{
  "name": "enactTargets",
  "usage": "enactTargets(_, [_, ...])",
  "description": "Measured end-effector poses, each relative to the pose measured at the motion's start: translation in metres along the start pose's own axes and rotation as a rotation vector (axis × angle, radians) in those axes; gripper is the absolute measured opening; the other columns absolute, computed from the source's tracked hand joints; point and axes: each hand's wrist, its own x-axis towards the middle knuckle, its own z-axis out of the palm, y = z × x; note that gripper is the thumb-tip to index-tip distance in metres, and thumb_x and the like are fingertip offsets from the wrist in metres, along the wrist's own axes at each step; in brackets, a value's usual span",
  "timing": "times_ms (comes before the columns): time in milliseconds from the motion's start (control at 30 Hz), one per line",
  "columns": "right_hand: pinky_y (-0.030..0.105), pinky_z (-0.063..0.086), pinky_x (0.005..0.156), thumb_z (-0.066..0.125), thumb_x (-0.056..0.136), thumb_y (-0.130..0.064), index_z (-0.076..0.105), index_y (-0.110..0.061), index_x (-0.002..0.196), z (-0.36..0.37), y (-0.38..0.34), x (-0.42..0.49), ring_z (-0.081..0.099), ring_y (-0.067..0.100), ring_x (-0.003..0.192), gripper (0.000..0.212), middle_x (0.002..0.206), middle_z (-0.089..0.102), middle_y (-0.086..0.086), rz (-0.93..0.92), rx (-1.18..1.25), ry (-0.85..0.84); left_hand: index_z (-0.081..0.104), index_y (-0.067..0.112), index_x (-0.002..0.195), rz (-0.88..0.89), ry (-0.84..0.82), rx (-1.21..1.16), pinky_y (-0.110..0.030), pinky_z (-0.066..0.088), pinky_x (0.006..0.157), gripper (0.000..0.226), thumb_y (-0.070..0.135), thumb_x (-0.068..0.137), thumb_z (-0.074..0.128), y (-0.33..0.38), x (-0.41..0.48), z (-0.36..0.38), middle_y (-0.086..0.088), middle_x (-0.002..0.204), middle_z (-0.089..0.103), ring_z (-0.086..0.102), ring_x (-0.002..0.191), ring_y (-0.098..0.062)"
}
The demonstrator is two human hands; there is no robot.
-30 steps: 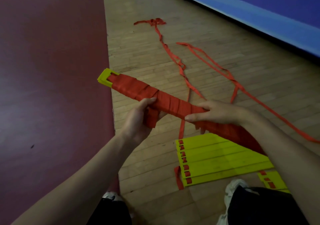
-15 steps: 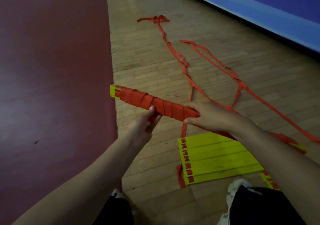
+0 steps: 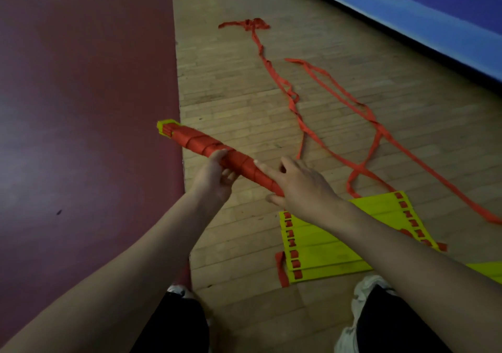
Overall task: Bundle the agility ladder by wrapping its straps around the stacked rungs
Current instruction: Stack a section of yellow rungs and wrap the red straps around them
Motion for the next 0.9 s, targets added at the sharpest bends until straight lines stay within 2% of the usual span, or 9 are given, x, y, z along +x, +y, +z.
enactTargets(67, [0.036,0.043,0.091,0.062,0.087,-0.047,0.012,-0.038,0.152,0.006,0.005,0.005,0.045,0.027,0.121,0.082,0.13,0.043,0.005,0.003,0.081,-0.025,0.053,0.007,0.082,0.033,-0.045,0.003,-0.031,0.051,0.082,0.015,0.006,0.097,0.052,0.002,0.001,0.001,-0.008,0.078,0.057,0.059,0.073,-0.017])
enactTargets(133, [0.031,0.044,0.093,0.07,0.081,-0.048,0.023,-0.036,0.15,0.01,0.013,0.014,0.052,0.021,0.12,0.085,0.133,0.052,0.0,0.042,0.359,-0.063,0.055,0.005,0.083,0.046,-0.104,0.008,-0.034,0.05,0.087,0.015,0.007,0.097,0.052,0.007,0.01,-0.001,-0.008,0.079,0.059,0.06,0.077,-0.018])
enactTargets(200, [0.023,0.041,0.09,0.075,0.079,-0.042,0.038,-0.03,0.144,0.018,0.02,0.026,0.056,0.013,0.111,0.076,0.127,0.057,-0.006,0.099,0.648,-0.1,0.057,0.003,0.086,0.059,-0.14,0.052,-0.032,0.052,0.085,0.013,0.008,0.097,0.053,0.016,0.026,-0.005,-0.007,0.075,0.063,0.062,0.076,-0.016])
enactTargets(300, [0.021,0.039,0.081,0.076,0.08,-0.031,0.051,-0.026,0.133,0.039,0.021,0.053,0.053,0.01,0.095,0.058,0.109,0.054,-0.007,0.183,0.852,-0.142,0.058,0.005,0.086,0.078,-0.107,0.15,-0.029,0.056,0.073,0.011,0.01,0.096,0.056,0.025,0.06,-0.016,-0.002,0.066,0.066,0.064,0.068,-0.012])
enactTargets(433, [0.023,0.046,0.073,0.073,0.084,-0.021,0.053,-0.026,0.132,0.093,0.006,0.096,0.057,0.012,0.084,0.053,0.103,0.058,0.001,0.217,0.956,-0.179,0.058,0.005,0.083,0.051,-0.003,0.228,-0.025,0.058,0.055,0.01,0.009,0.093,0.061,0.026,0.12,-0.046,0.002,0.055,0.065,0.064,0.053,-0.008])
enactTargets(500, [0.025,0.049,0.072,0.07,0.086,-0.014,0.053,-0.029,0.129,0.131,-0.001,0.118,0.059,0.013,0.083,0.049,0.099,0.059,0.002,0.277,1.06,-0.239,0.059,0.006,0.084,0.031,0.035,0.261,-0.027,0.057,0.054,0.009,0.008,0.092,0.062,0.024,0.157,-0.064,0.001,0.06,0.065,0.064,0.049,-0.008])
enactTargets(667, [0.033,0.055,0.07,0.063,0.089,-0.004,0.046,-0.023,0.14,0.231,-0.023,0.165,0.064,0.023,0.091,0.057,0.102,0.06,0.006,0.428,1.256,-0.433,0.059,0.005,0.092,-0.064,0.13,0.411,-0.026,0.056,0.05,0.004,0.007,0.091,0.062,0.008,0.25,-0.118,-0.006,0.085,0.062,0.063,0.068,-0.015])
enactTargets(733, [0.039,0.056,0.076,0.061,0.09,-0.002,0.044,-0.022,0.142,0.265,-0.032,0.18,0.065,0.025,0.093,0.058,0.108,0.061,0.01,0.466,1.316,-0.493,0.058,0.006,0.087,-0.082,0.16,0.454,-0.028,0.057,0.054,0.006,0.005,0.092,0.061,-0.004,0.282,-0.138,-0.006,0.085,0.061,0.061,0.07,-0.015])
enactTargets(900, [0.042,0.055,0.075,0.058,0.092,0.0,0.044,-0.018,0.141,0.336,-0.053,0.2,0.063,0.023,0.086,0.055,0.091,0.057,0.001,0.505,1.337,-0.594,0.056,0.005,0.083,-0.09,0.28,0.545,-0.034,0.054,0.077,0.01,0.005,0.092,0.062,-0.037,0.34,-0.191,-0.005,0.081,0.059,0.059,0.069,-0.014])
